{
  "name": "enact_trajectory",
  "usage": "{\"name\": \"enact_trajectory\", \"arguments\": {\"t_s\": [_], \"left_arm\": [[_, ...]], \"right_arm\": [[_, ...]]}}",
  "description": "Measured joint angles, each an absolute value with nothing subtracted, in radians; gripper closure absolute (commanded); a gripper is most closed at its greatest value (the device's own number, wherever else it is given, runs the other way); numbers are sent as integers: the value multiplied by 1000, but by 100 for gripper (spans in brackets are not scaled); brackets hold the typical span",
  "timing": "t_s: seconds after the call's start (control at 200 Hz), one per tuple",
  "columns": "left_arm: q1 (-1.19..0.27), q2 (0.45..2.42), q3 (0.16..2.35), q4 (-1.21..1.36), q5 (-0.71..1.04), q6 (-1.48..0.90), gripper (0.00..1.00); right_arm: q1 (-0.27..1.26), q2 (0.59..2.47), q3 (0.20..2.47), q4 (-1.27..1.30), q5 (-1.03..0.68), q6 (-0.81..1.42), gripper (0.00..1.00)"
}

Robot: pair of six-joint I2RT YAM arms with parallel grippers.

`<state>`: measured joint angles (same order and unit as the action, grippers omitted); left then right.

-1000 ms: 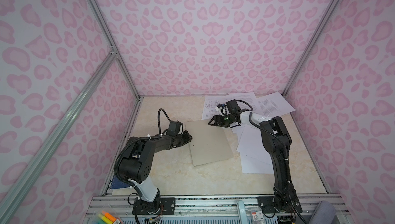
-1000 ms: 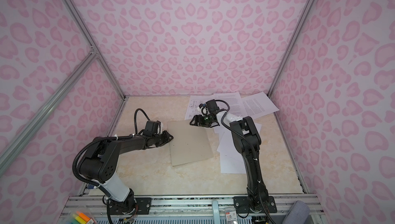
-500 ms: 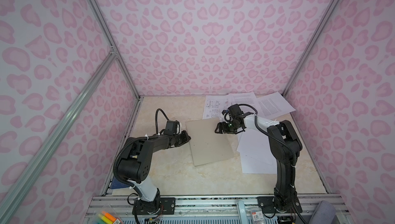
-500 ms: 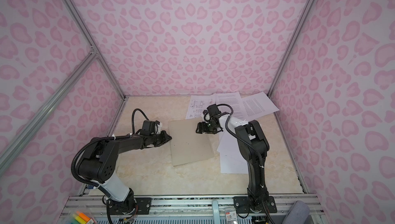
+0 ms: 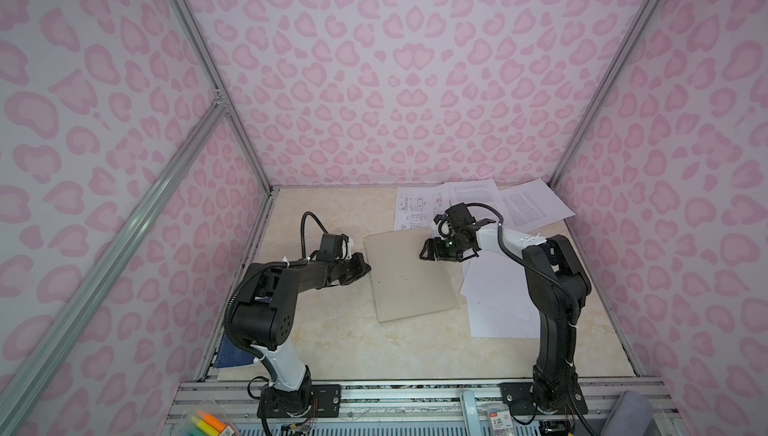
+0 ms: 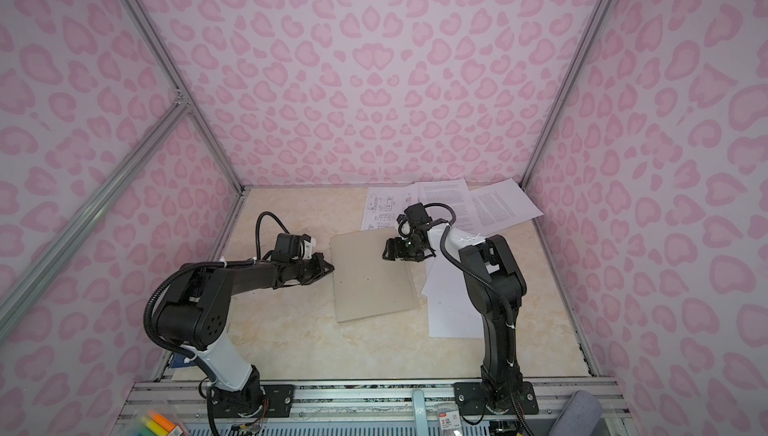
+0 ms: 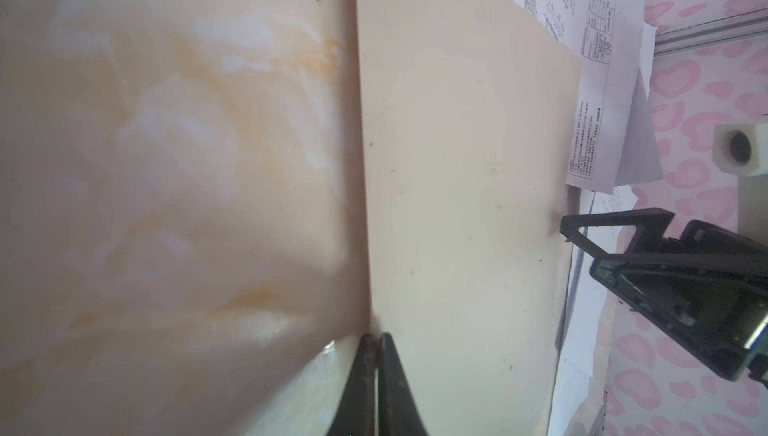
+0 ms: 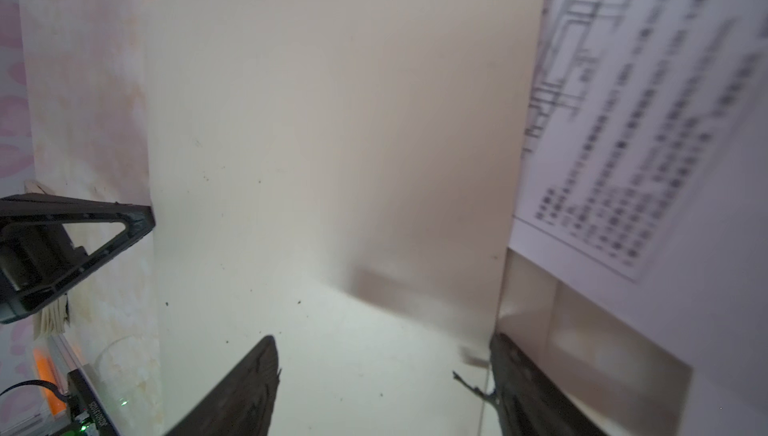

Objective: Put the files into the folder

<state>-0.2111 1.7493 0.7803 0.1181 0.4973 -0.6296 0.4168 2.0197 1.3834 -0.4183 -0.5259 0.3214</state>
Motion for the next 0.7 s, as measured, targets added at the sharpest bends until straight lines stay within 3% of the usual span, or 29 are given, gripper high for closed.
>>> {"name": "enact_trajectory", "arguments": {"t_s": [0.46,0.7], "left_arm": [[-200,1796,770,176,512,-601,97],[-200,1811,779,189,528,-601,96]], "right_arm": [[401,2010,1393,-423,-531,316,16],[368,1963,1310,-356,-653,377,16]]}}
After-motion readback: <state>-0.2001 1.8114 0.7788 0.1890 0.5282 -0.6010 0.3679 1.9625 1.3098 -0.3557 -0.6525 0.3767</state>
